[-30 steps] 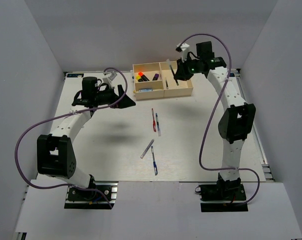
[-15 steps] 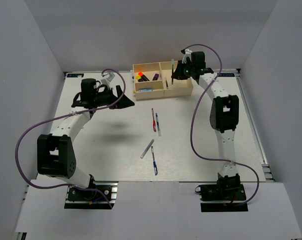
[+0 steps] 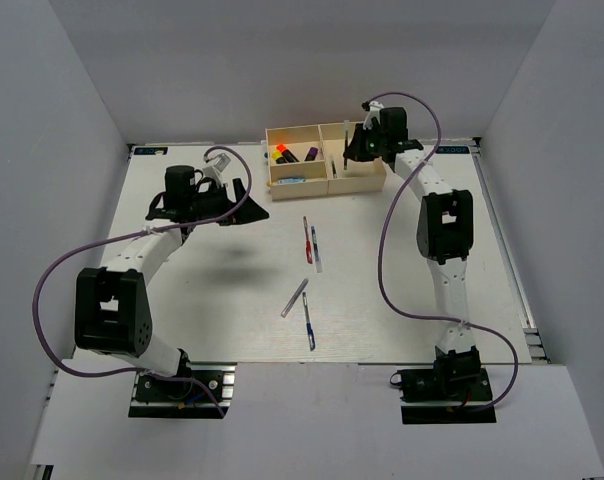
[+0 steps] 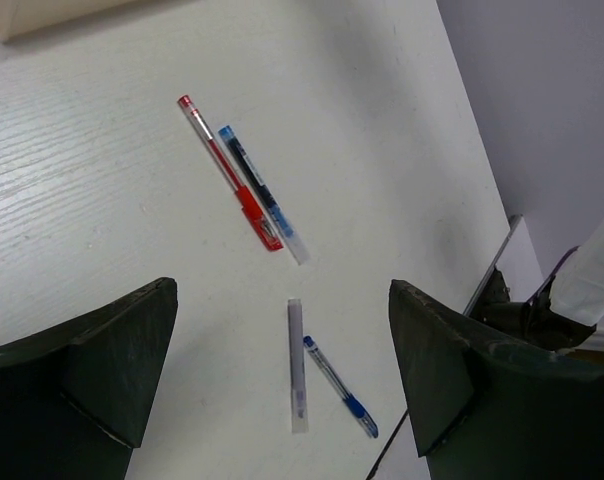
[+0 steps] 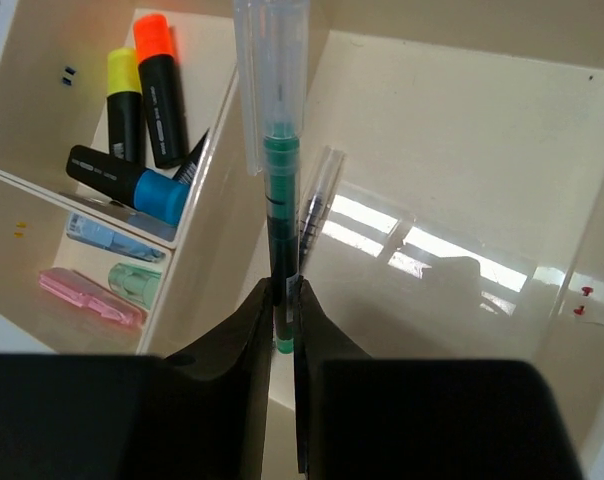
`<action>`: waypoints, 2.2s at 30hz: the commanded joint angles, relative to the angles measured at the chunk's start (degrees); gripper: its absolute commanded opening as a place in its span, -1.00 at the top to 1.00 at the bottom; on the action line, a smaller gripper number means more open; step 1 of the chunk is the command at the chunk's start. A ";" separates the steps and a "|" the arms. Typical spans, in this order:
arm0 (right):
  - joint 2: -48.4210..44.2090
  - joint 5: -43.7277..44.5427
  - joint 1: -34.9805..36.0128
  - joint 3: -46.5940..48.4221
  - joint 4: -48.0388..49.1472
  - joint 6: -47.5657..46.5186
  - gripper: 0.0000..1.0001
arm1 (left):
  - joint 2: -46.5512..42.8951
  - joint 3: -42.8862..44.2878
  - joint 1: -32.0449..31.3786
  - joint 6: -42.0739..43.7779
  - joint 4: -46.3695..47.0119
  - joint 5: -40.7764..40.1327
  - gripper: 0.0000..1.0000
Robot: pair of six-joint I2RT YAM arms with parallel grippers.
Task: Sort the stationery into containers
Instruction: Place the pen in the storage box, then pick up the pen from the corner of the board.
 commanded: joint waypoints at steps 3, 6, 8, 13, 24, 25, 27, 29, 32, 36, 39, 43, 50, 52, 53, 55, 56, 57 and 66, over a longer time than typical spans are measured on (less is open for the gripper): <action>3.57 0.23 -0.12 1.71 -0.69 1.15 1.00 | -3.46 -1.09 0.24 2.21 -0.54 -3.87 -0.90; 4.71 0.23 -0.12 1.89 -1.04 2.21 1.00 | -3.64 -1.18 0.24 2.65 -0.90 -4.13 -0.91; 5.59 -0.03 -0.12 2.32 -1.13 3.08 1.00 | -3.64 -1.18 0.24 2.83 -1.16 -4.31 -0.91; 6.12 -0.30 -0.21 3.20 -1.04 3.35 0.17 | -3.29 -1.53 0.24 2.83 -1.07 -4.31 -0.91; -6.24 -1.18 -0.65 3.73 0.71 4.51 -0.18 | -7.15 -3.20 -1.95 13.71 -7.57 -4.05 -0.74; -7.84 -0.83 -0.56 3.47 0.72 3.62 -0.19 | -7.59 -3.46 -1.96 17.21 -9.67 -4.22 -0.72; -12.93 0.05 -0.82 0.59 0.36 1.17 -0.19 | -8.73 -3.73 -3.35 19.26 -12.05 -3.96 -0.64; -18.71 -2.30 -0.99 -2.84 -0.07 -1.55 -0.17 | -9.52 -4.16 -4.76 26.36 -15.65 -2.03 -0.60; -25.92 -12.19 -0.82 -9.09 -4.10 -15.41 0.12 | -11.63 -5.83 -7.14 33.40 -18.47 -3.68 -0.59; -32.19 -21.21 1.46 -12.96 -29.42 -46.24 0.44 | -15.32 -7.68 -5.56 31.25 -16.38 5.94 -0.65; -36.84 -19.12 5.23 -20.06 -40.02 -62.71 0.53 | -18.13 -11.27 -5.56 20.21 -7.61 14.39 -0.70; -47.19 -16.03 8.67 -36.75 -37.28 -64.95 0.58 | -22.35 -13.57 -7.93 29.59 -5.24 16.95 -0.69; -54.17 -11.37 2.54 -52.07 -26.53 -35.81 0.64 | -6.25 5.65 -14.94 78.72 -42.26 8.53 -0.48; -54.78 -10.85 -0.28 -52.34 -25.74 -31.47 0.65 | -1.29 13.45 -17.15 89.72 -50.27 4.67 -0.41; -54.87 -10.76 -1.25 -52.34 -25.13 -29.80 0.64 | 2.39 15.33 -19.51 93.06 -51.95 3.18 -0.38; -54.61 -11.54 -5.20 -51.38 -25.21 -26.19 0.64 | 5.05 18.49 -21.81 103.17 -54.77 -0.95 -0.37; -54.52 -12.16 -6.09 -50.94 -25.73 -25.74 0.64 | 5.76 18.77 -23.04 106.33 -54.95 -2.27 -0.37; -54.43 -12.60 -8.62 -50.50 -25.74 -24.52 0.64 | 6.90 18.86 -25.66 111.59 -54.78 -5.07 -0.37; -55.66 -17.24 -18.04 -51.72 -21.70 -19.68 0.63 | 11.03 17.89 -38.76 124.55 -50.74 -15.37 0.03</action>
